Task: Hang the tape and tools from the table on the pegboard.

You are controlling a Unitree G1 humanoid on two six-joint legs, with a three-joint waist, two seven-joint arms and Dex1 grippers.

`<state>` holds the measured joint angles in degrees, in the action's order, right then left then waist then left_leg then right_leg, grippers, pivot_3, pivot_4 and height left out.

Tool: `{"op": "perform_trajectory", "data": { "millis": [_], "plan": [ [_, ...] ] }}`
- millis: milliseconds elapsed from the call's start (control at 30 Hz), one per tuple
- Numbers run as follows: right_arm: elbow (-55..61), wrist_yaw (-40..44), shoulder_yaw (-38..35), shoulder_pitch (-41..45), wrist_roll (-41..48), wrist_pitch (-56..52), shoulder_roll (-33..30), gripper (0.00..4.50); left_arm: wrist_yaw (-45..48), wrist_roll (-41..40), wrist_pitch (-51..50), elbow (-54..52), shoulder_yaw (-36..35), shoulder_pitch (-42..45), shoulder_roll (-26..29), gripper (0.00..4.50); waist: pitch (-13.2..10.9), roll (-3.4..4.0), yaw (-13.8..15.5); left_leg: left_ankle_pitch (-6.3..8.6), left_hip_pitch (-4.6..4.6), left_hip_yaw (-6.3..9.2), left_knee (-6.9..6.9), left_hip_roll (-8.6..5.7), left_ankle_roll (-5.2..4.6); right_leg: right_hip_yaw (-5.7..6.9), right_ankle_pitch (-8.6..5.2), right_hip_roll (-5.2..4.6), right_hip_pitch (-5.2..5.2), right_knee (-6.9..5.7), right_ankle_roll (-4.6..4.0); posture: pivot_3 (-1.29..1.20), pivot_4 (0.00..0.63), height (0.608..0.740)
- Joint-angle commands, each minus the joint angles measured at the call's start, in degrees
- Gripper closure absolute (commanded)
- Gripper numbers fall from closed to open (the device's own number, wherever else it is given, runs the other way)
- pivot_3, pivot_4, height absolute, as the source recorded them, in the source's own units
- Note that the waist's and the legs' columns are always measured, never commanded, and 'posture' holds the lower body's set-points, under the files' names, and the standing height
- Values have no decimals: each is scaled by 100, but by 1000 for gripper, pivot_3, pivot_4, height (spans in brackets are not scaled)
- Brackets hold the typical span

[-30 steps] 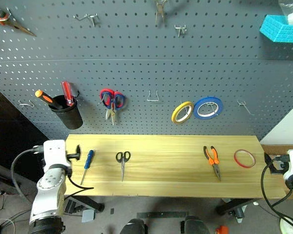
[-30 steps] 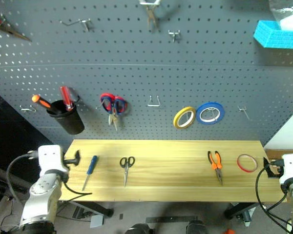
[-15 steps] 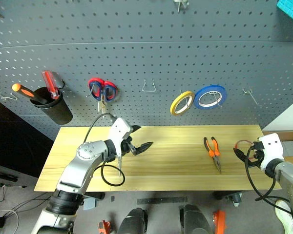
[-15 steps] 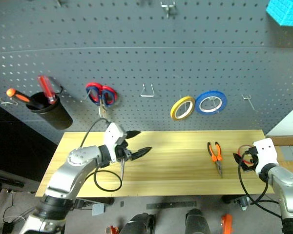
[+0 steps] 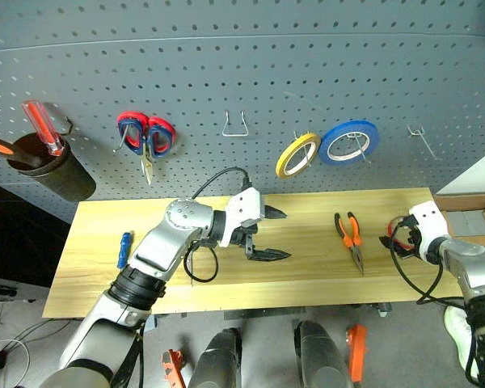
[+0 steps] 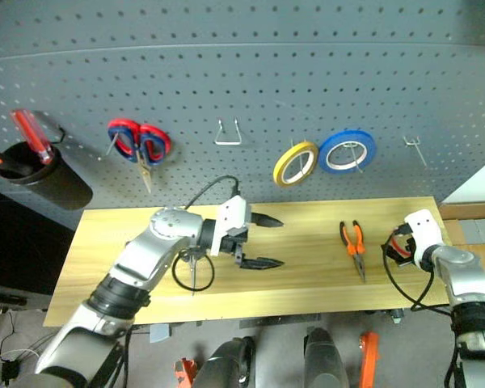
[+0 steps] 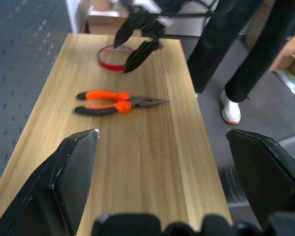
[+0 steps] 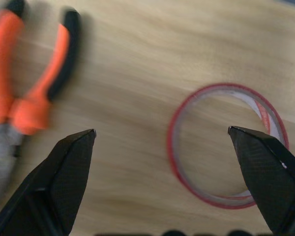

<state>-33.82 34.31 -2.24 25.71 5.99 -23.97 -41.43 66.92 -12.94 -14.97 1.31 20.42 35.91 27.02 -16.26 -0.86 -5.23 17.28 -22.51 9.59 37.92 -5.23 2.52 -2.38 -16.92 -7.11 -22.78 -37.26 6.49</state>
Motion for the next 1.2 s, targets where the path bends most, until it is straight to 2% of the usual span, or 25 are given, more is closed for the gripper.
{"op": "perform_trajectory", "data": {
  "millis": [33, 100, 367, 400, 500, 833, 1033, 1133, 1200],
  "plan": [
    [-960, 153, 99, 423, -275, 391, -86, 0, 12, 115, 211, 8, 78, 123, -162, 49, -14, -9, -4, 0, -13, -3, 3, -1, 0, -1, 2, -4, -15, -5, 3, -141, 333, 740],
    [-1434, 233, 93, 707, -288, 366, -75, 0, 6, 133, 193, -38, 89, 134, -222, 49, -54, -14, -19, 0, -34, -12, 20, -3, 0, -5, 2, -10, -48, -57, 4, -136, 334, 740],
    [-2275, 720, 333, 1171, -521, 428, -12, 0, 112, 112, 82, -272, 65, 77, -211, 49, -69, -22, -12, -1, -35, -25, 36, -1, 0, -6, 2, -9, -58, -76, 4, -120, 342, 740],
    [-2306, 771, 378, 1177, -562, 439, 5, 185, 158, 94, 53, -315, 77, 65, -185, 14, -72, -26, -13, 0, -35, -26, 37, -1, 0, -7, 2, -9, -58, -76, 4, -119, 342, 740],
    [-2380, 943, 561, 1162, -732, 589, 68, 969, 260, 176, 112, -377, 122, 0, -63, 0, -77, -37, -12, 0, -35, -25, 39, 0, 0, -6, 2, -9, -57, -76, 4, -114, 346, 740],
    [-2429, 781, 1102, 890, -1423, 1263, 167, 4458, 290, 96, -92, -803, 49, -347, 161, 0, -105, -94, 26, 1, -34, -17, 95, 3, -1, -4, 26, -7, -38, -81, 16, -103, 344, 740],
    [-1891, 492, 1006, 397, -1457, 1339, 157, 4487, 275, -60, -272, -1112, -115, -596, 366, 0, -93, -116, 48, 0, -30, -14, 100, 7, -1, -2, 34, -3, -35, -82, 14, -125, 330, 740],
    [-494, 91, 756, -261, -1473, 1518, -94, 4487, 137, -233, -462, -1256, -248, -585, 304, 0, -93, -114, 83, 1, -33, -10, 100, 17, -1, -1, 34, -7, -37, -81, 15, -128, 324, 740],
    [905, -159, 452, -959, -1488, 1310, -239, 4487, 29, -328, -560, -1306, -327, -529, 227, 0, -99, -105, 103, 1, -40, -10, 99, 27, 0, 1, 34, -8, -44, -81, 15, -138, 326, 740]
  ]
}}
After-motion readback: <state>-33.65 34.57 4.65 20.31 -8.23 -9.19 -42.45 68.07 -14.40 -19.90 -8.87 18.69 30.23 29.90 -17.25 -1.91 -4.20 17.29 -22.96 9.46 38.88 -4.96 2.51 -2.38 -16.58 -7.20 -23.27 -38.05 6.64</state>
